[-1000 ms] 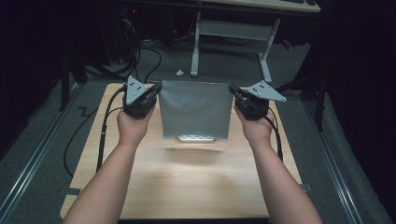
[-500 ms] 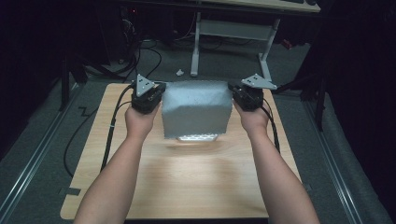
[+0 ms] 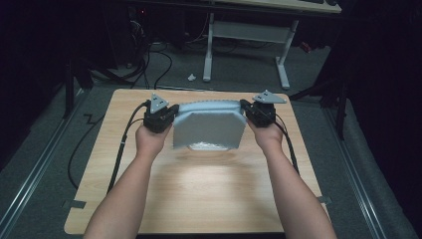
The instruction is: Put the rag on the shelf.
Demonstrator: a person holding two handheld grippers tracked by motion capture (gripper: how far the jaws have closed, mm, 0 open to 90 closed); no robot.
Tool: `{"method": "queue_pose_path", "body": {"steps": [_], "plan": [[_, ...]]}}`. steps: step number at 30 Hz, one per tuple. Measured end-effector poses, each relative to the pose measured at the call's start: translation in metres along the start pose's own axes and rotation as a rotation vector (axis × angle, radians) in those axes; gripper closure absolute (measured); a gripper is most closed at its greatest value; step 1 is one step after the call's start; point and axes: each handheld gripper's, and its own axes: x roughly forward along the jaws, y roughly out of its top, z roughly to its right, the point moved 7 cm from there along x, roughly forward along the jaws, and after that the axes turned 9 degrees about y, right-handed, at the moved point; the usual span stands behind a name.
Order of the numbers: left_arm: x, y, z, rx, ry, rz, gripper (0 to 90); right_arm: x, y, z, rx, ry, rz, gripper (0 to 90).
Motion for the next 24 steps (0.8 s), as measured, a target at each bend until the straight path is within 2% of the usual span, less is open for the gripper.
{"method": "queue_pose_path", "body": {"steps": [3,7,16,24], "plan": [[-0.001,-0.006,0.002,-0.021,-0.018,-0.008,89.2,0.0,-0.007,-0.002,-0.007,0.0,-0.007,89.7],[0.0,-0.015,0.005,-0.013,-0.033,-0.024,89.2,0.002,-0.015,-0.004,-0.003,0.004,-0.014,89.7],[0.002,-0.026,0.009,-0.022,-0.049,-0.031,89.2,0.004,-0.029,-0.005,0.013,0.024,-0.016,89.6],[0.004,-0.036,0.012,-0.031,-0.062,-0.05,89.1,0.005,-0.036,-0.005,0.002,0.023,-0.03,89.6]]}}
